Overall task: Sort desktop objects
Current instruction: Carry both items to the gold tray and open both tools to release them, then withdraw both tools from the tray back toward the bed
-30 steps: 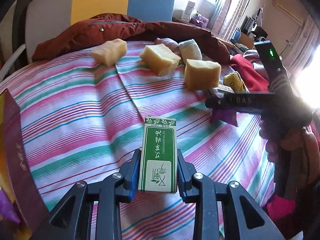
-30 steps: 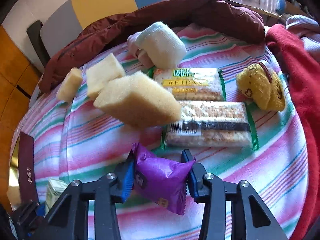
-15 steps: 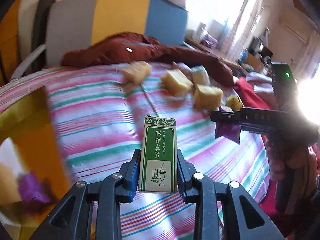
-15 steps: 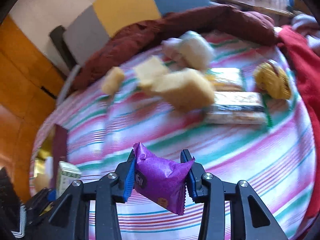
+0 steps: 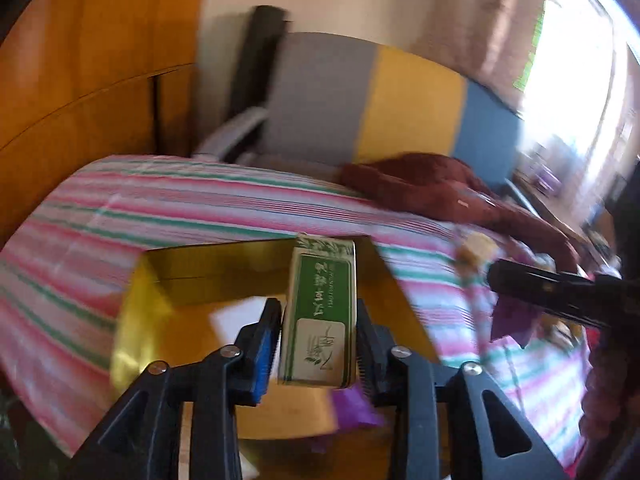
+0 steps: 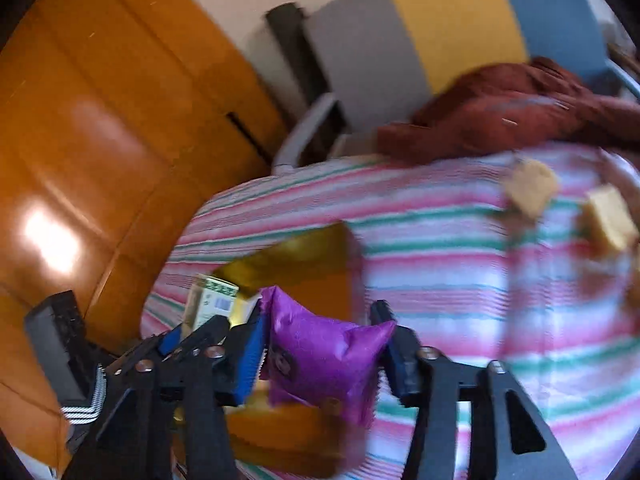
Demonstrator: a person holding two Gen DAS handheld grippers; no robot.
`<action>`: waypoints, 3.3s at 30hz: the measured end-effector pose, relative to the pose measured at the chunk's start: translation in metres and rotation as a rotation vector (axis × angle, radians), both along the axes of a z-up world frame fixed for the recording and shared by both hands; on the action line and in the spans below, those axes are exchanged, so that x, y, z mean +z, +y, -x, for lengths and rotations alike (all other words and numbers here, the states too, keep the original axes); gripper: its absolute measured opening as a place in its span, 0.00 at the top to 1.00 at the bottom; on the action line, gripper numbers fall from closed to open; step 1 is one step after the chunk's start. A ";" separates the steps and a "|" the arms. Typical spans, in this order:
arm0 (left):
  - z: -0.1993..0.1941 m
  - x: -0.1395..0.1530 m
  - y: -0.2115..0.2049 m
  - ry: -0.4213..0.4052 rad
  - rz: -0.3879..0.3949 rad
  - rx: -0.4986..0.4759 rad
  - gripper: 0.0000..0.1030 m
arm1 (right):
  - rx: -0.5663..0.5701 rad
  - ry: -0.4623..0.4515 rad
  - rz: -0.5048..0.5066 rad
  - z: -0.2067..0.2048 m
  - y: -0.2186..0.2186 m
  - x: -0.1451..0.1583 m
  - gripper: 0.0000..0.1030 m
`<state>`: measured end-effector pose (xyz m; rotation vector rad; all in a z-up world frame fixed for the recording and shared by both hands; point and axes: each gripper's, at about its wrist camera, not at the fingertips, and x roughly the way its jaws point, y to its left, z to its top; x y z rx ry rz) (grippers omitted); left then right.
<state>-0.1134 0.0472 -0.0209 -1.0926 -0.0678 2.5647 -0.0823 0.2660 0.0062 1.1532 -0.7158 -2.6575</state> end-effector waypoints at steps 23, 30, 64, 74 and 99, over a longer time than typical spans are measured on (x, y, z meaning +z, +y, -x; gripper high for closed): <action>-0.043 -0.005 -0.044 0.058 0.043 0.171 0.37 | 0.043 -0.066 -0.118 -0.015 -0.050 -0.035 0.11; -0.059 -0.004 -0.031 0.057 0.059 0.144 0.37 | 0.011 -0.050 -0.147 -0.036 -0.038 -0.035 0.08; -0.114 -0.023 0.097 -0.014 0.115 -0.269 0.35 | -0.407 -0.198 -0.181 -0.152 0.168 -0.059 0.02; -0.123 -0.032 0.112 -0.049 0.123 -0.325 0.27 | -0.502 -0.259 -0.176 -0.182 0.221 -0.069 0.02; -0.124 -0.043 0.136 -0.083 0.111 -0.419 0.22 | -0.210 -0.334 -0.454 -0.131 0.280 -0.086 0.00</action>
